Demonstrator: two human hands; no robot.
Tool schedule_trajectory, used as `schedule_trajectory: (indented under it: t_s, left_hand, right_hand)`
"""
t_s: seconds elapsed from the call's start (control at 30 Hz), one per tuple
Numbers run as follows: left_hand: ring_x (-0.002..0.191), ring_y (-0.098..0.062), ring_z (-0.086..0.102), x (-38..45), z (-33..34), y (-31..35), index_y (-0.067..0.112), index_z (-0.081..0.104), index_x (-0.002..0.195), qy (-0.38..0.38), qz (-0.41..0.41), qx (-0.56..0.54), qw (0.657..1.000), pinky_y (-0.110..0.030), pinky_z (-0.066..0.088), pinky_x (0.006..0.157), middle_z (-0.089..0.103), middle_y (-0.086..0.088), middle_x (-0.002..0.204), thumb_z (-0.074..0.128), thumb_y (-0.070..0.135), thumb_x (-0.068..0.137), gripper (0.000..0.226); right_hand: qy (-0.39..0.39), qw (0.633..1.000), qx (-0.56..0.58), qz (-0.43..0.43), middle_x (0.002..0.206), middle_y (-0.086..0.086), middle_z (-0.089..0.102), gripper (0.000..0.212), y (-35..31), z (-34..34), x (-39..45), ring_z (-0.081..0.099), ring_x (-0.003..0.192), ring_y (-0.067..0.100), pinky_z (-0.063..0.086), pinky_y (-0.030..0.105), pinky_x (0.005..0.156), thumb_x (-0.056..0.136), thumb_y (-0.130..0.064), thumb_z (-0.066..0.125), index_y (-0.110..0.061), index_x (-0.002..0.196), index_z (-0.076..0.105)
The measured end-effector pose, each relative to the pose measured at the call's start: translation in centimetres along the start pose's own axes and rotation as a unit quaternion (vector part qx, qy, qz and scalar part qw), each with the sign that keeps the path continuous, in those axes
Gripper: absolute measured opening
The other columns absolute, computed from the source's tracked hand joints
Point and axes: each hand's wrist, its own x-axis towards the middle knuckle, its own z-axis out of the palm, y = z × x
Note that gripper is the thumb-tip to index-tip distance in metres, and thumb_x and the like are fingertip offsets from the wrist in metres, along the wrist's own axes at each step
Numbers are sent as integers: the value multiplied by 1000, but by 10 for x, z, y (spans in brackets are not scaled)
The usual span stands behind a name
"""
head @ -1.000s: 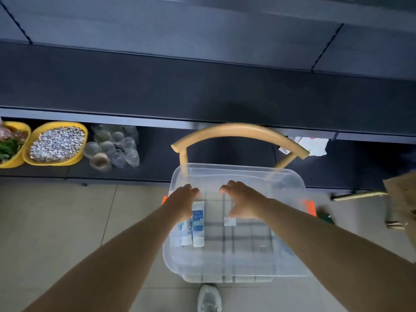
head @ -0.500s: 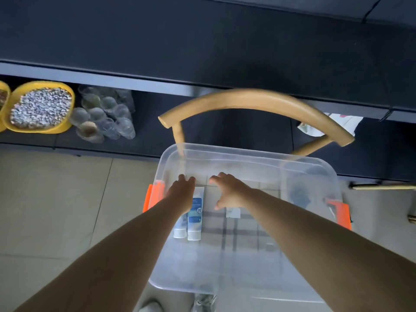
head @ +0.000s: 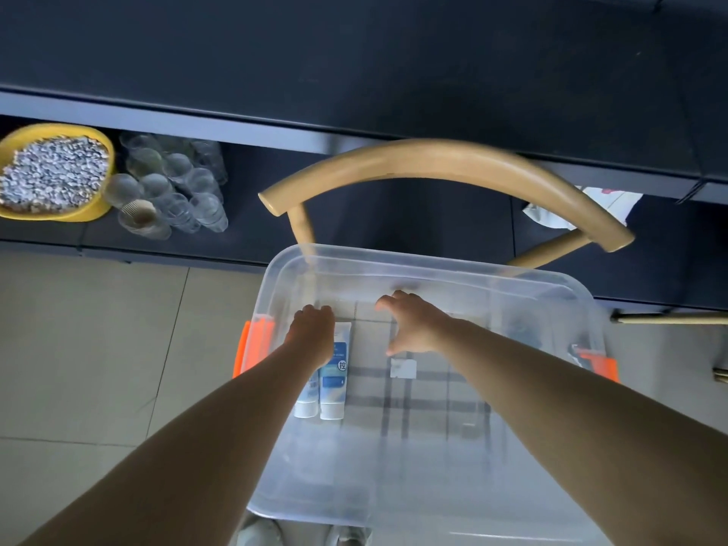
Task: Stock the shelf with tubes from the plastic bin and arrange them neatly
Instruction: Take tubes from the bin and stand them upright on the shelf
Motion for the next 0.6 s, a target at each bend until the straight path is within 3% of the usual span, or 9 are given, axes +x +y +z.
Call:
schedule_trajectory:
  t_s: [0.17, 0.33, 0.47, 0.6]
  left_hand:
    - [121, -26, 50, 1, 1, -4, 5, 42, 134, 0, -8, -48, 999, -27, 45, 96, 51, -13, 129, 61, -5, 82, 56]
    - [131, -26, 42, -2, 2, -1, 11, 35, 142, -17, 9, -111, 994, -26, 43, 98, 42, -10, 144, 51, -13, 85, 64]
    - [128, -26, 46, -1, 4, -4, 12, 40, 139, 0, 29, -72, 997, -27, 42, 99, 46, -9, 140, 52, -9, 88, 57]
    - [112, -24, 58, 0, 3, -10, 7, 51, 127, -30, 70, 79, 994, -28, 48, 93, 57, -9, 123, 58, 1, 88, 40]
  right_hand:
    - [3, 1000, 10, 2, 137, 3, 39, 77, 3, 1, -1, 43, 122, 22, 42, 30, 90, 75, -21, 77, -22, 140, 35]
    - [6, 1000, 14, 2, 135, 3, 40, 75, 6, -1, -6, 43, 121, 21, 43, 31, 90, 76, -21, 76, -22, 139, 36]
    - [6, 1000, 12, 2, 135, 4, 41, 75, 7, -3, -9, 43, 122, 22, 42, 30, 92, 76, -21, 77, -22, 139, 37]
    - [4, 1000, 7, 5, 132, 4, 41, 75, 9, -3, -11, 43, 120, 22, 43, 30, 90, 76, -21, 77, -21, 139, 36]
